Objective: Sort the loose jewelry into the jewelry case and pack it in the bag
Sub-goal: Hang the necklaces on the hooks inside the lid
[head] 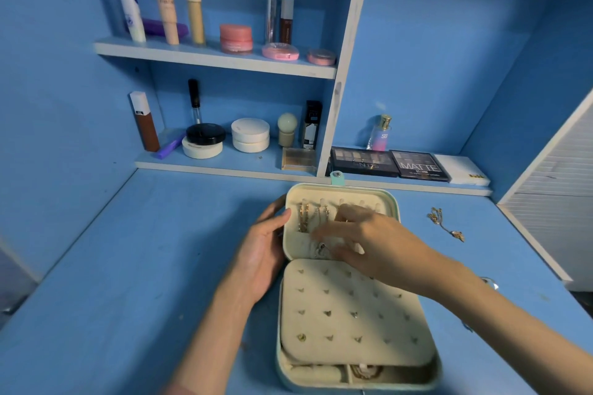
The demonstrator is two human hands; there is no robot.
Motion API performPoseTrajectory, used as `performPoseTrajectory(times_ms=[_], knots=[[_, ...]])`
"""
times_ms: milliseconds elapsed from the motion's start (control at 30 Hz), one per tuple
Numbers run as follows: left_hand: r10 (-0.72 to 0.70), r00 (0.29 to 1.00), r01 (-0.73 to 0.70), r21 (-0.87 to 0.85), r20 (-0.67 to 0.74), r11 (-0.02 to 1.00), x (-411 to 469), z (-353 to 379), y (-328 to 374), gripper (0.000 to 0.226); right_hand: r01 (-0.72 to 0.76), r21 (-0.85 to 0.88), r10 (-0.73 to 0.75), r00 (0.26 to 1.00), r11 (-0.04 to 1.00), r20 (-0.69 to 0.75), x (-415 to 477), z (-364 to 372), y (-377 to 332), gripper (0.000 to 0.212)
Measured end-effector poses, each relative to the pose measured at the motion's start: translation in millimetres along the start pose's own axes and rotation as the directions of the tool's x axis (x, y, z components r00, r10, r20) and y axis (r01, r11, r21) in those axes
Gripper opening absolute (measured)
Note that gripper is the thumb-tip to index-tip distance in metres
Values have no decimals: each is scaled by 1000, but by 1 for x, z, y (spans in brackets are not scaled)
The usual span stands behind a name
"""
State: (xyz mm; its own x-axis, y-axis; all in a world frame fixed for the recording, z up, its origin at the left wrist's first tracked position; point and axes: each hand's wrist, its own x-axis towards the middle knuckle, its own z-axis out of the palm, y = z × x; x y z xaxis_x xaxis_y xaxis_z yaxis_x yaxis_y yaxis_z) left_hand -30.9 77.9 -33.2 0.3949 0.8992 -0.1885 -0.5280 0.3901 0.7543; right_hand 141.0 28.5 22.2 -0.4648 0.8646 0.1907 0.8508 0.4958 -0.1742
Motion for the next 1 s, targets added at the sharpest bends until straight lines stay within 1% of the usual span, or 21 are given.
performPoseTrajectory(times_ms=[67, 167, 300, 333, 433, 467, 533, 633, 700, 767, 833, 933, 1000], knots=[[-1, 1000, 1, -1, -6, 1000, 0, 0, 0, 54, 34, -31, -33, 999, 999, 23, 2, 1, 2, 32], [-1, 1000, 1, -1, -3, 1000, 0, 0, -1, 54, 40, -31, -39, 998, 999, 43, 7, 1, 3, 22], [-5, 1000, 5, 2, 0, 1000, 0, -1, 0, 53, -9, 13, 8, 997, 1000, 82, 13, -2, 3, 9], [-3, 1000, 3, 4, -2, 1000, 0, -1, 0, 53, -35, 38, 32, 997, 999, 65, 14, -3, 3, 7], [4, 1000, -4, 9, -7, 1000, 0, 0, 0, 52, -142, 117, 152, 985, 983, -82, 17, -4, 7, 4], [3, 1000, -3, 7, -5, 1000, 0, 0, 0, 52, -183, 125, 197, 975, 975, -107, 18, -3, 9, 4], [-1, 1000, 1, 4, -2, 1000, 0, 0, 0, 51, -230, 128, 244, 963, 965, -112, 17, 0, 12, 7], [1, 1000, -1, 6, -1, 1000, 0, 0, 0, 51, -225, 166, 240, 968, 960, -77, 11, 3, 14, 6], [3, 1000, -3, 8, 7, 1000, 0, 0, 0, 50, -239, 201, 245, 970, 950, -7, 8, 1, 11, 4], [5, 1000, -5, 7, 12, 1000, 0, 0, 0, 48, -272, 195, 262, 962, 942, 79, 6, -1, 9, 5], [3, 1000, -3, 3, 13, 1000, 0, 0, 1, 48, -285, 161, 266, 955, 945, 130, 6, -1, 6, 9], [-4, 1000, 4, 1, 11, 1000, -1, 0, 1, 49, -269, 127, 256, 960, 955, 111, 7, 0, 3, 4], [-3, 1000, 3, 5, 8, 1000, -1, 0, 1, 49, -226, 88, 218, 972, 970, 89, 6, 0, 0, 13]])
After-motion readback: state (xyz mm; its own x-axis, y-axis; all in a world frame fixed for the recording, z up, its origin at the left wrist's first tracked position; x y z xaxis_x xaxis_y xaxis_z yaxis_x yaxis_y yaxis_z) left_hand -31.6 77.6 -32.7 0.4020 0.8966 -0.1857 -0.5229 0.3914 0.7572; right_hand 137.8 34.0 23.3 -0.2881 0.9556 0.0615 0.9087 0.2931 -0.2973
